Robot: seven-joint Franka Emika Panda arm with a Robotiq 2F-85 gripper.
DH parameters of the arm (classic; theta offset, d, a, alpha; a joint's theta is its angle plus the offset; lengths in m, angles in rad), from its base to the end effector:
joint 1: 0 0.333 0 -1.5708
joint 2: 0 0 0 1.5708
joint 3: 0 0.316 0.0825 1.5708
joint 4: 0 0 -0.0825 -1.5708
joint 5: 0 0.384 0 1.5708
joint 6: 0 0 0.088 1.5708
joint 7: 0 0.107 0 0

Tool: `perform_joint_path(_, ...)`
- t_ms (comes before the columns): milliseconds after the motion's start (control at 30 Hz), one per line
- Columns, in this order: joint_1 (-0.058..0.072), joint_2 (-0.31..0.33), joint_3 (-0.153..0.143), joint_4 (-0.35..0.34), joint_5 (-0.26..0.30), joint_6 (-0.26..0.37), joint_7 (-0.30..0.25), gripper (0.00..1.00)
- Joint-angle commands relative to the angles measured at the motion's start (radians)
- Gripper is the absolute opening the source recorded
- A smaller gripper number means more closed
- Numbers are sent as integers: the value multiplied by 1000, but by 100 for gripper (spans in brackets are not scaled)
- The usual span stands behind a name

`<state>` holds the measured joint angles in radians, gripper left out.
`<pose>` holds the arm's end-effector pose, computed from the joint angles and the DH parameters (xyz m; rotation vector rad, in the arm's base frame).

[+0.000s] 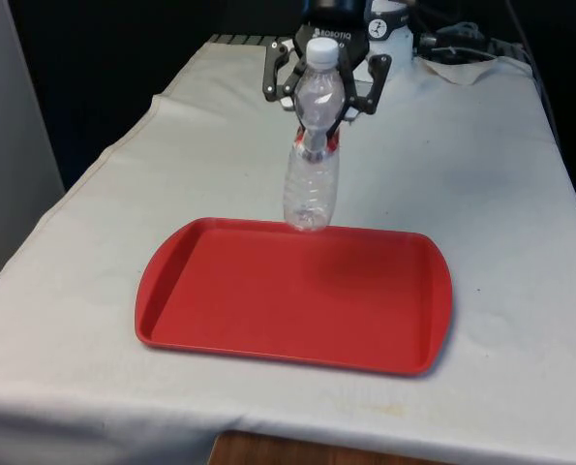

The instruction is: Place the bottle upright on the tray.

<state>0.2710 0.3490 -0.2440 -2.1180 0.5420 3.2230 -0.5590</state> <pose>0.6180 -0.0241 0.3373 2.8177 0.1068 1.1201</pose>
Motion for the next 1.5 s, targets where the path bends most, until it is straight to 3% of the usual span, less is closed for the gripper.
perform_joint_path(0, -21, -4, 34, 11, 11, 8, 1, 32)
perform_joint_path(67, -29, 0, 39, 15, 12, 6, 14, 32)
perform_joint_path(100, -8, 8, 0, 5, 0, 0, 19, 32)
perform_joint_path(133, -31, 1, 41, 17, 12, 6, 18, 32)
perform_joint_path(333, -44, 14, 44, 29, 12, 6, 46, 32)
perform_joint_path(367, -20, 23, 1, 16, 1, 0, 52, 32)
perform_joint_path(400, -45, 17, 45, 32, 12, 6, 50, 32)
perform_joint_path(533, -50, 32, 44, 46, 11, 8, 69, 32)
perform_joint_path(600, -49, 42, 40, 52, 10, 6, 76, 32)
perform_joint_path(633, -29, 43, 2, 38, 1, 0, 78, 32)
perform_joint_path(667, -48, 46, 39, 55, 9, 6, 79, 32)
perform_joint_path(933, -31, 58, 5, 52, 1, 0, 86, 32)
perform_joint_path(1233, -42, 79, 23, 87, 6, 5, 98, 32)
perform_joint_path(1267, -32, 77, 5, 78, 1, 0, 99, 32)
perform_joint_path(1300, -43, 82, 24, 92, 6, 6, 101, 32)
perform_joint_path(1467, -50, 102, 35, 117, 8, 14, 118, 32)
